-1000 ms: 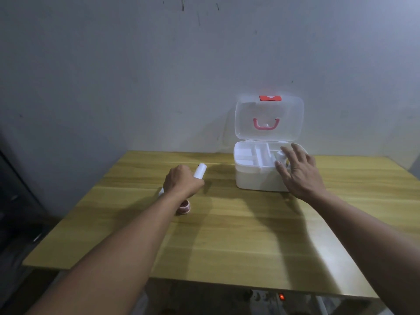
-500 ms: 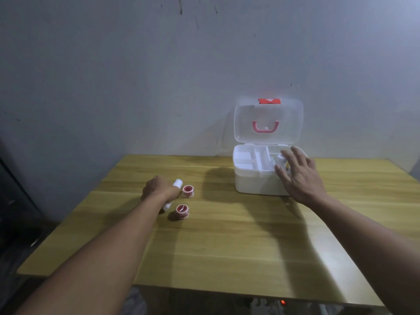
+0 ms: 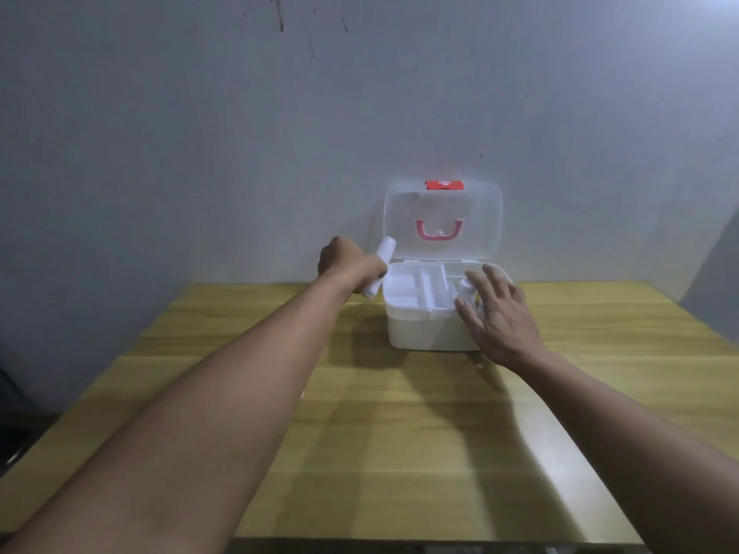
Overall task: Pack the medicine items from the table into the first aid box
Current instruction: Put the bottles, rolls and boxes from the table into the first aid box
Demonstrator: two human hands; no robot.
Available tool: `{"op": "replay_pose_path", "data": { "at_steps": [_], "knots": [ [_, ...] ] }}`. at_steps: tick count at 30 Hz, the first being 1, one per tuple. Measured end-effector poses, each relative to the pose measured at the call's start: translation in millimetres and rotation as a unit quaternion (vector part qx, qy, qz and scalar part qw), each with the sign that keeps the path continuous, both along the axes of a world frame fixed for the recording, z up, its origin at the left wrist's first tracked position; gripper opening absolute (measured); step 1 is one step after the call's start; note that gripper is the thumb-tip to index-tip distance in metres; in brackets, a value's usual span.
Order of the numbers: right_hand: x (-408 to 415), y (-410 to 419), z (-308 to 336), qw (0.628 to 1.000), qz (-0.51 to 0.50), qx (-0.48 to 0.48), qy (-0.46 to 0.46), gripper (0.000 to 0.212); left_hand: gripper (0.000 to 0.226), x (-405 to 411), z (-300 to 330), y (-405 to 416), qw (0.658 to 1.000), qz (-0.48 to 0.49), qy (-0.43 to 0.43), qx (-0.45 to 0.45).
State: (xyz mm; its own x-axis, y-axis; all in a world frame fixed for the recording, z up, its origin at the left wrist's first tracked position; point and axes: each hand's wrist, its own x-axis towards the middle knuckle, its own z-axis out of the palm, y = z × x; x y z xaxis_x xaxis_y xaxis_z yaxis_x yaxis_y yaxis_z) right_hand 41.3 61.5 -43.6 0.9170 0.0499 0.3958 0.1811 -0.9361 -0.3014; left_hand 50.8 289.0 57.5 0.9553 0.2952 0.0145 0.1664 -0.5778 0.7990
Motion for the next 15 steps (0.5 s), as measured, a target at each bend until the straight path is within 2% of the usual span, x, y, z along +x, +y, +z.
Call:
{"op": "replay_pose_path", "data": {
  "at_steps": [6,12,15],
  "knots": [
    [-1.7,0.8,2.4,1.000,-0.003,0.001,0.004,0.056,0.022,15.2,6.5,-53.0,0.997,-0.065,0.033,-0.007],
    [-0.8,-2.1,1.9,1.000,-0.002,-0.001,0.001,0.059,0.034,28.2,-7.4,-79.0,0.996,-0.072,0.046,-0.034],
    [-1.5,-2.9,2.6,1.000,0.003,0.007,-0.010,0.068,0.031,32.7,-7.4,-83.3,0.996,-0.064,0.053,-0.031]
  ]
}}
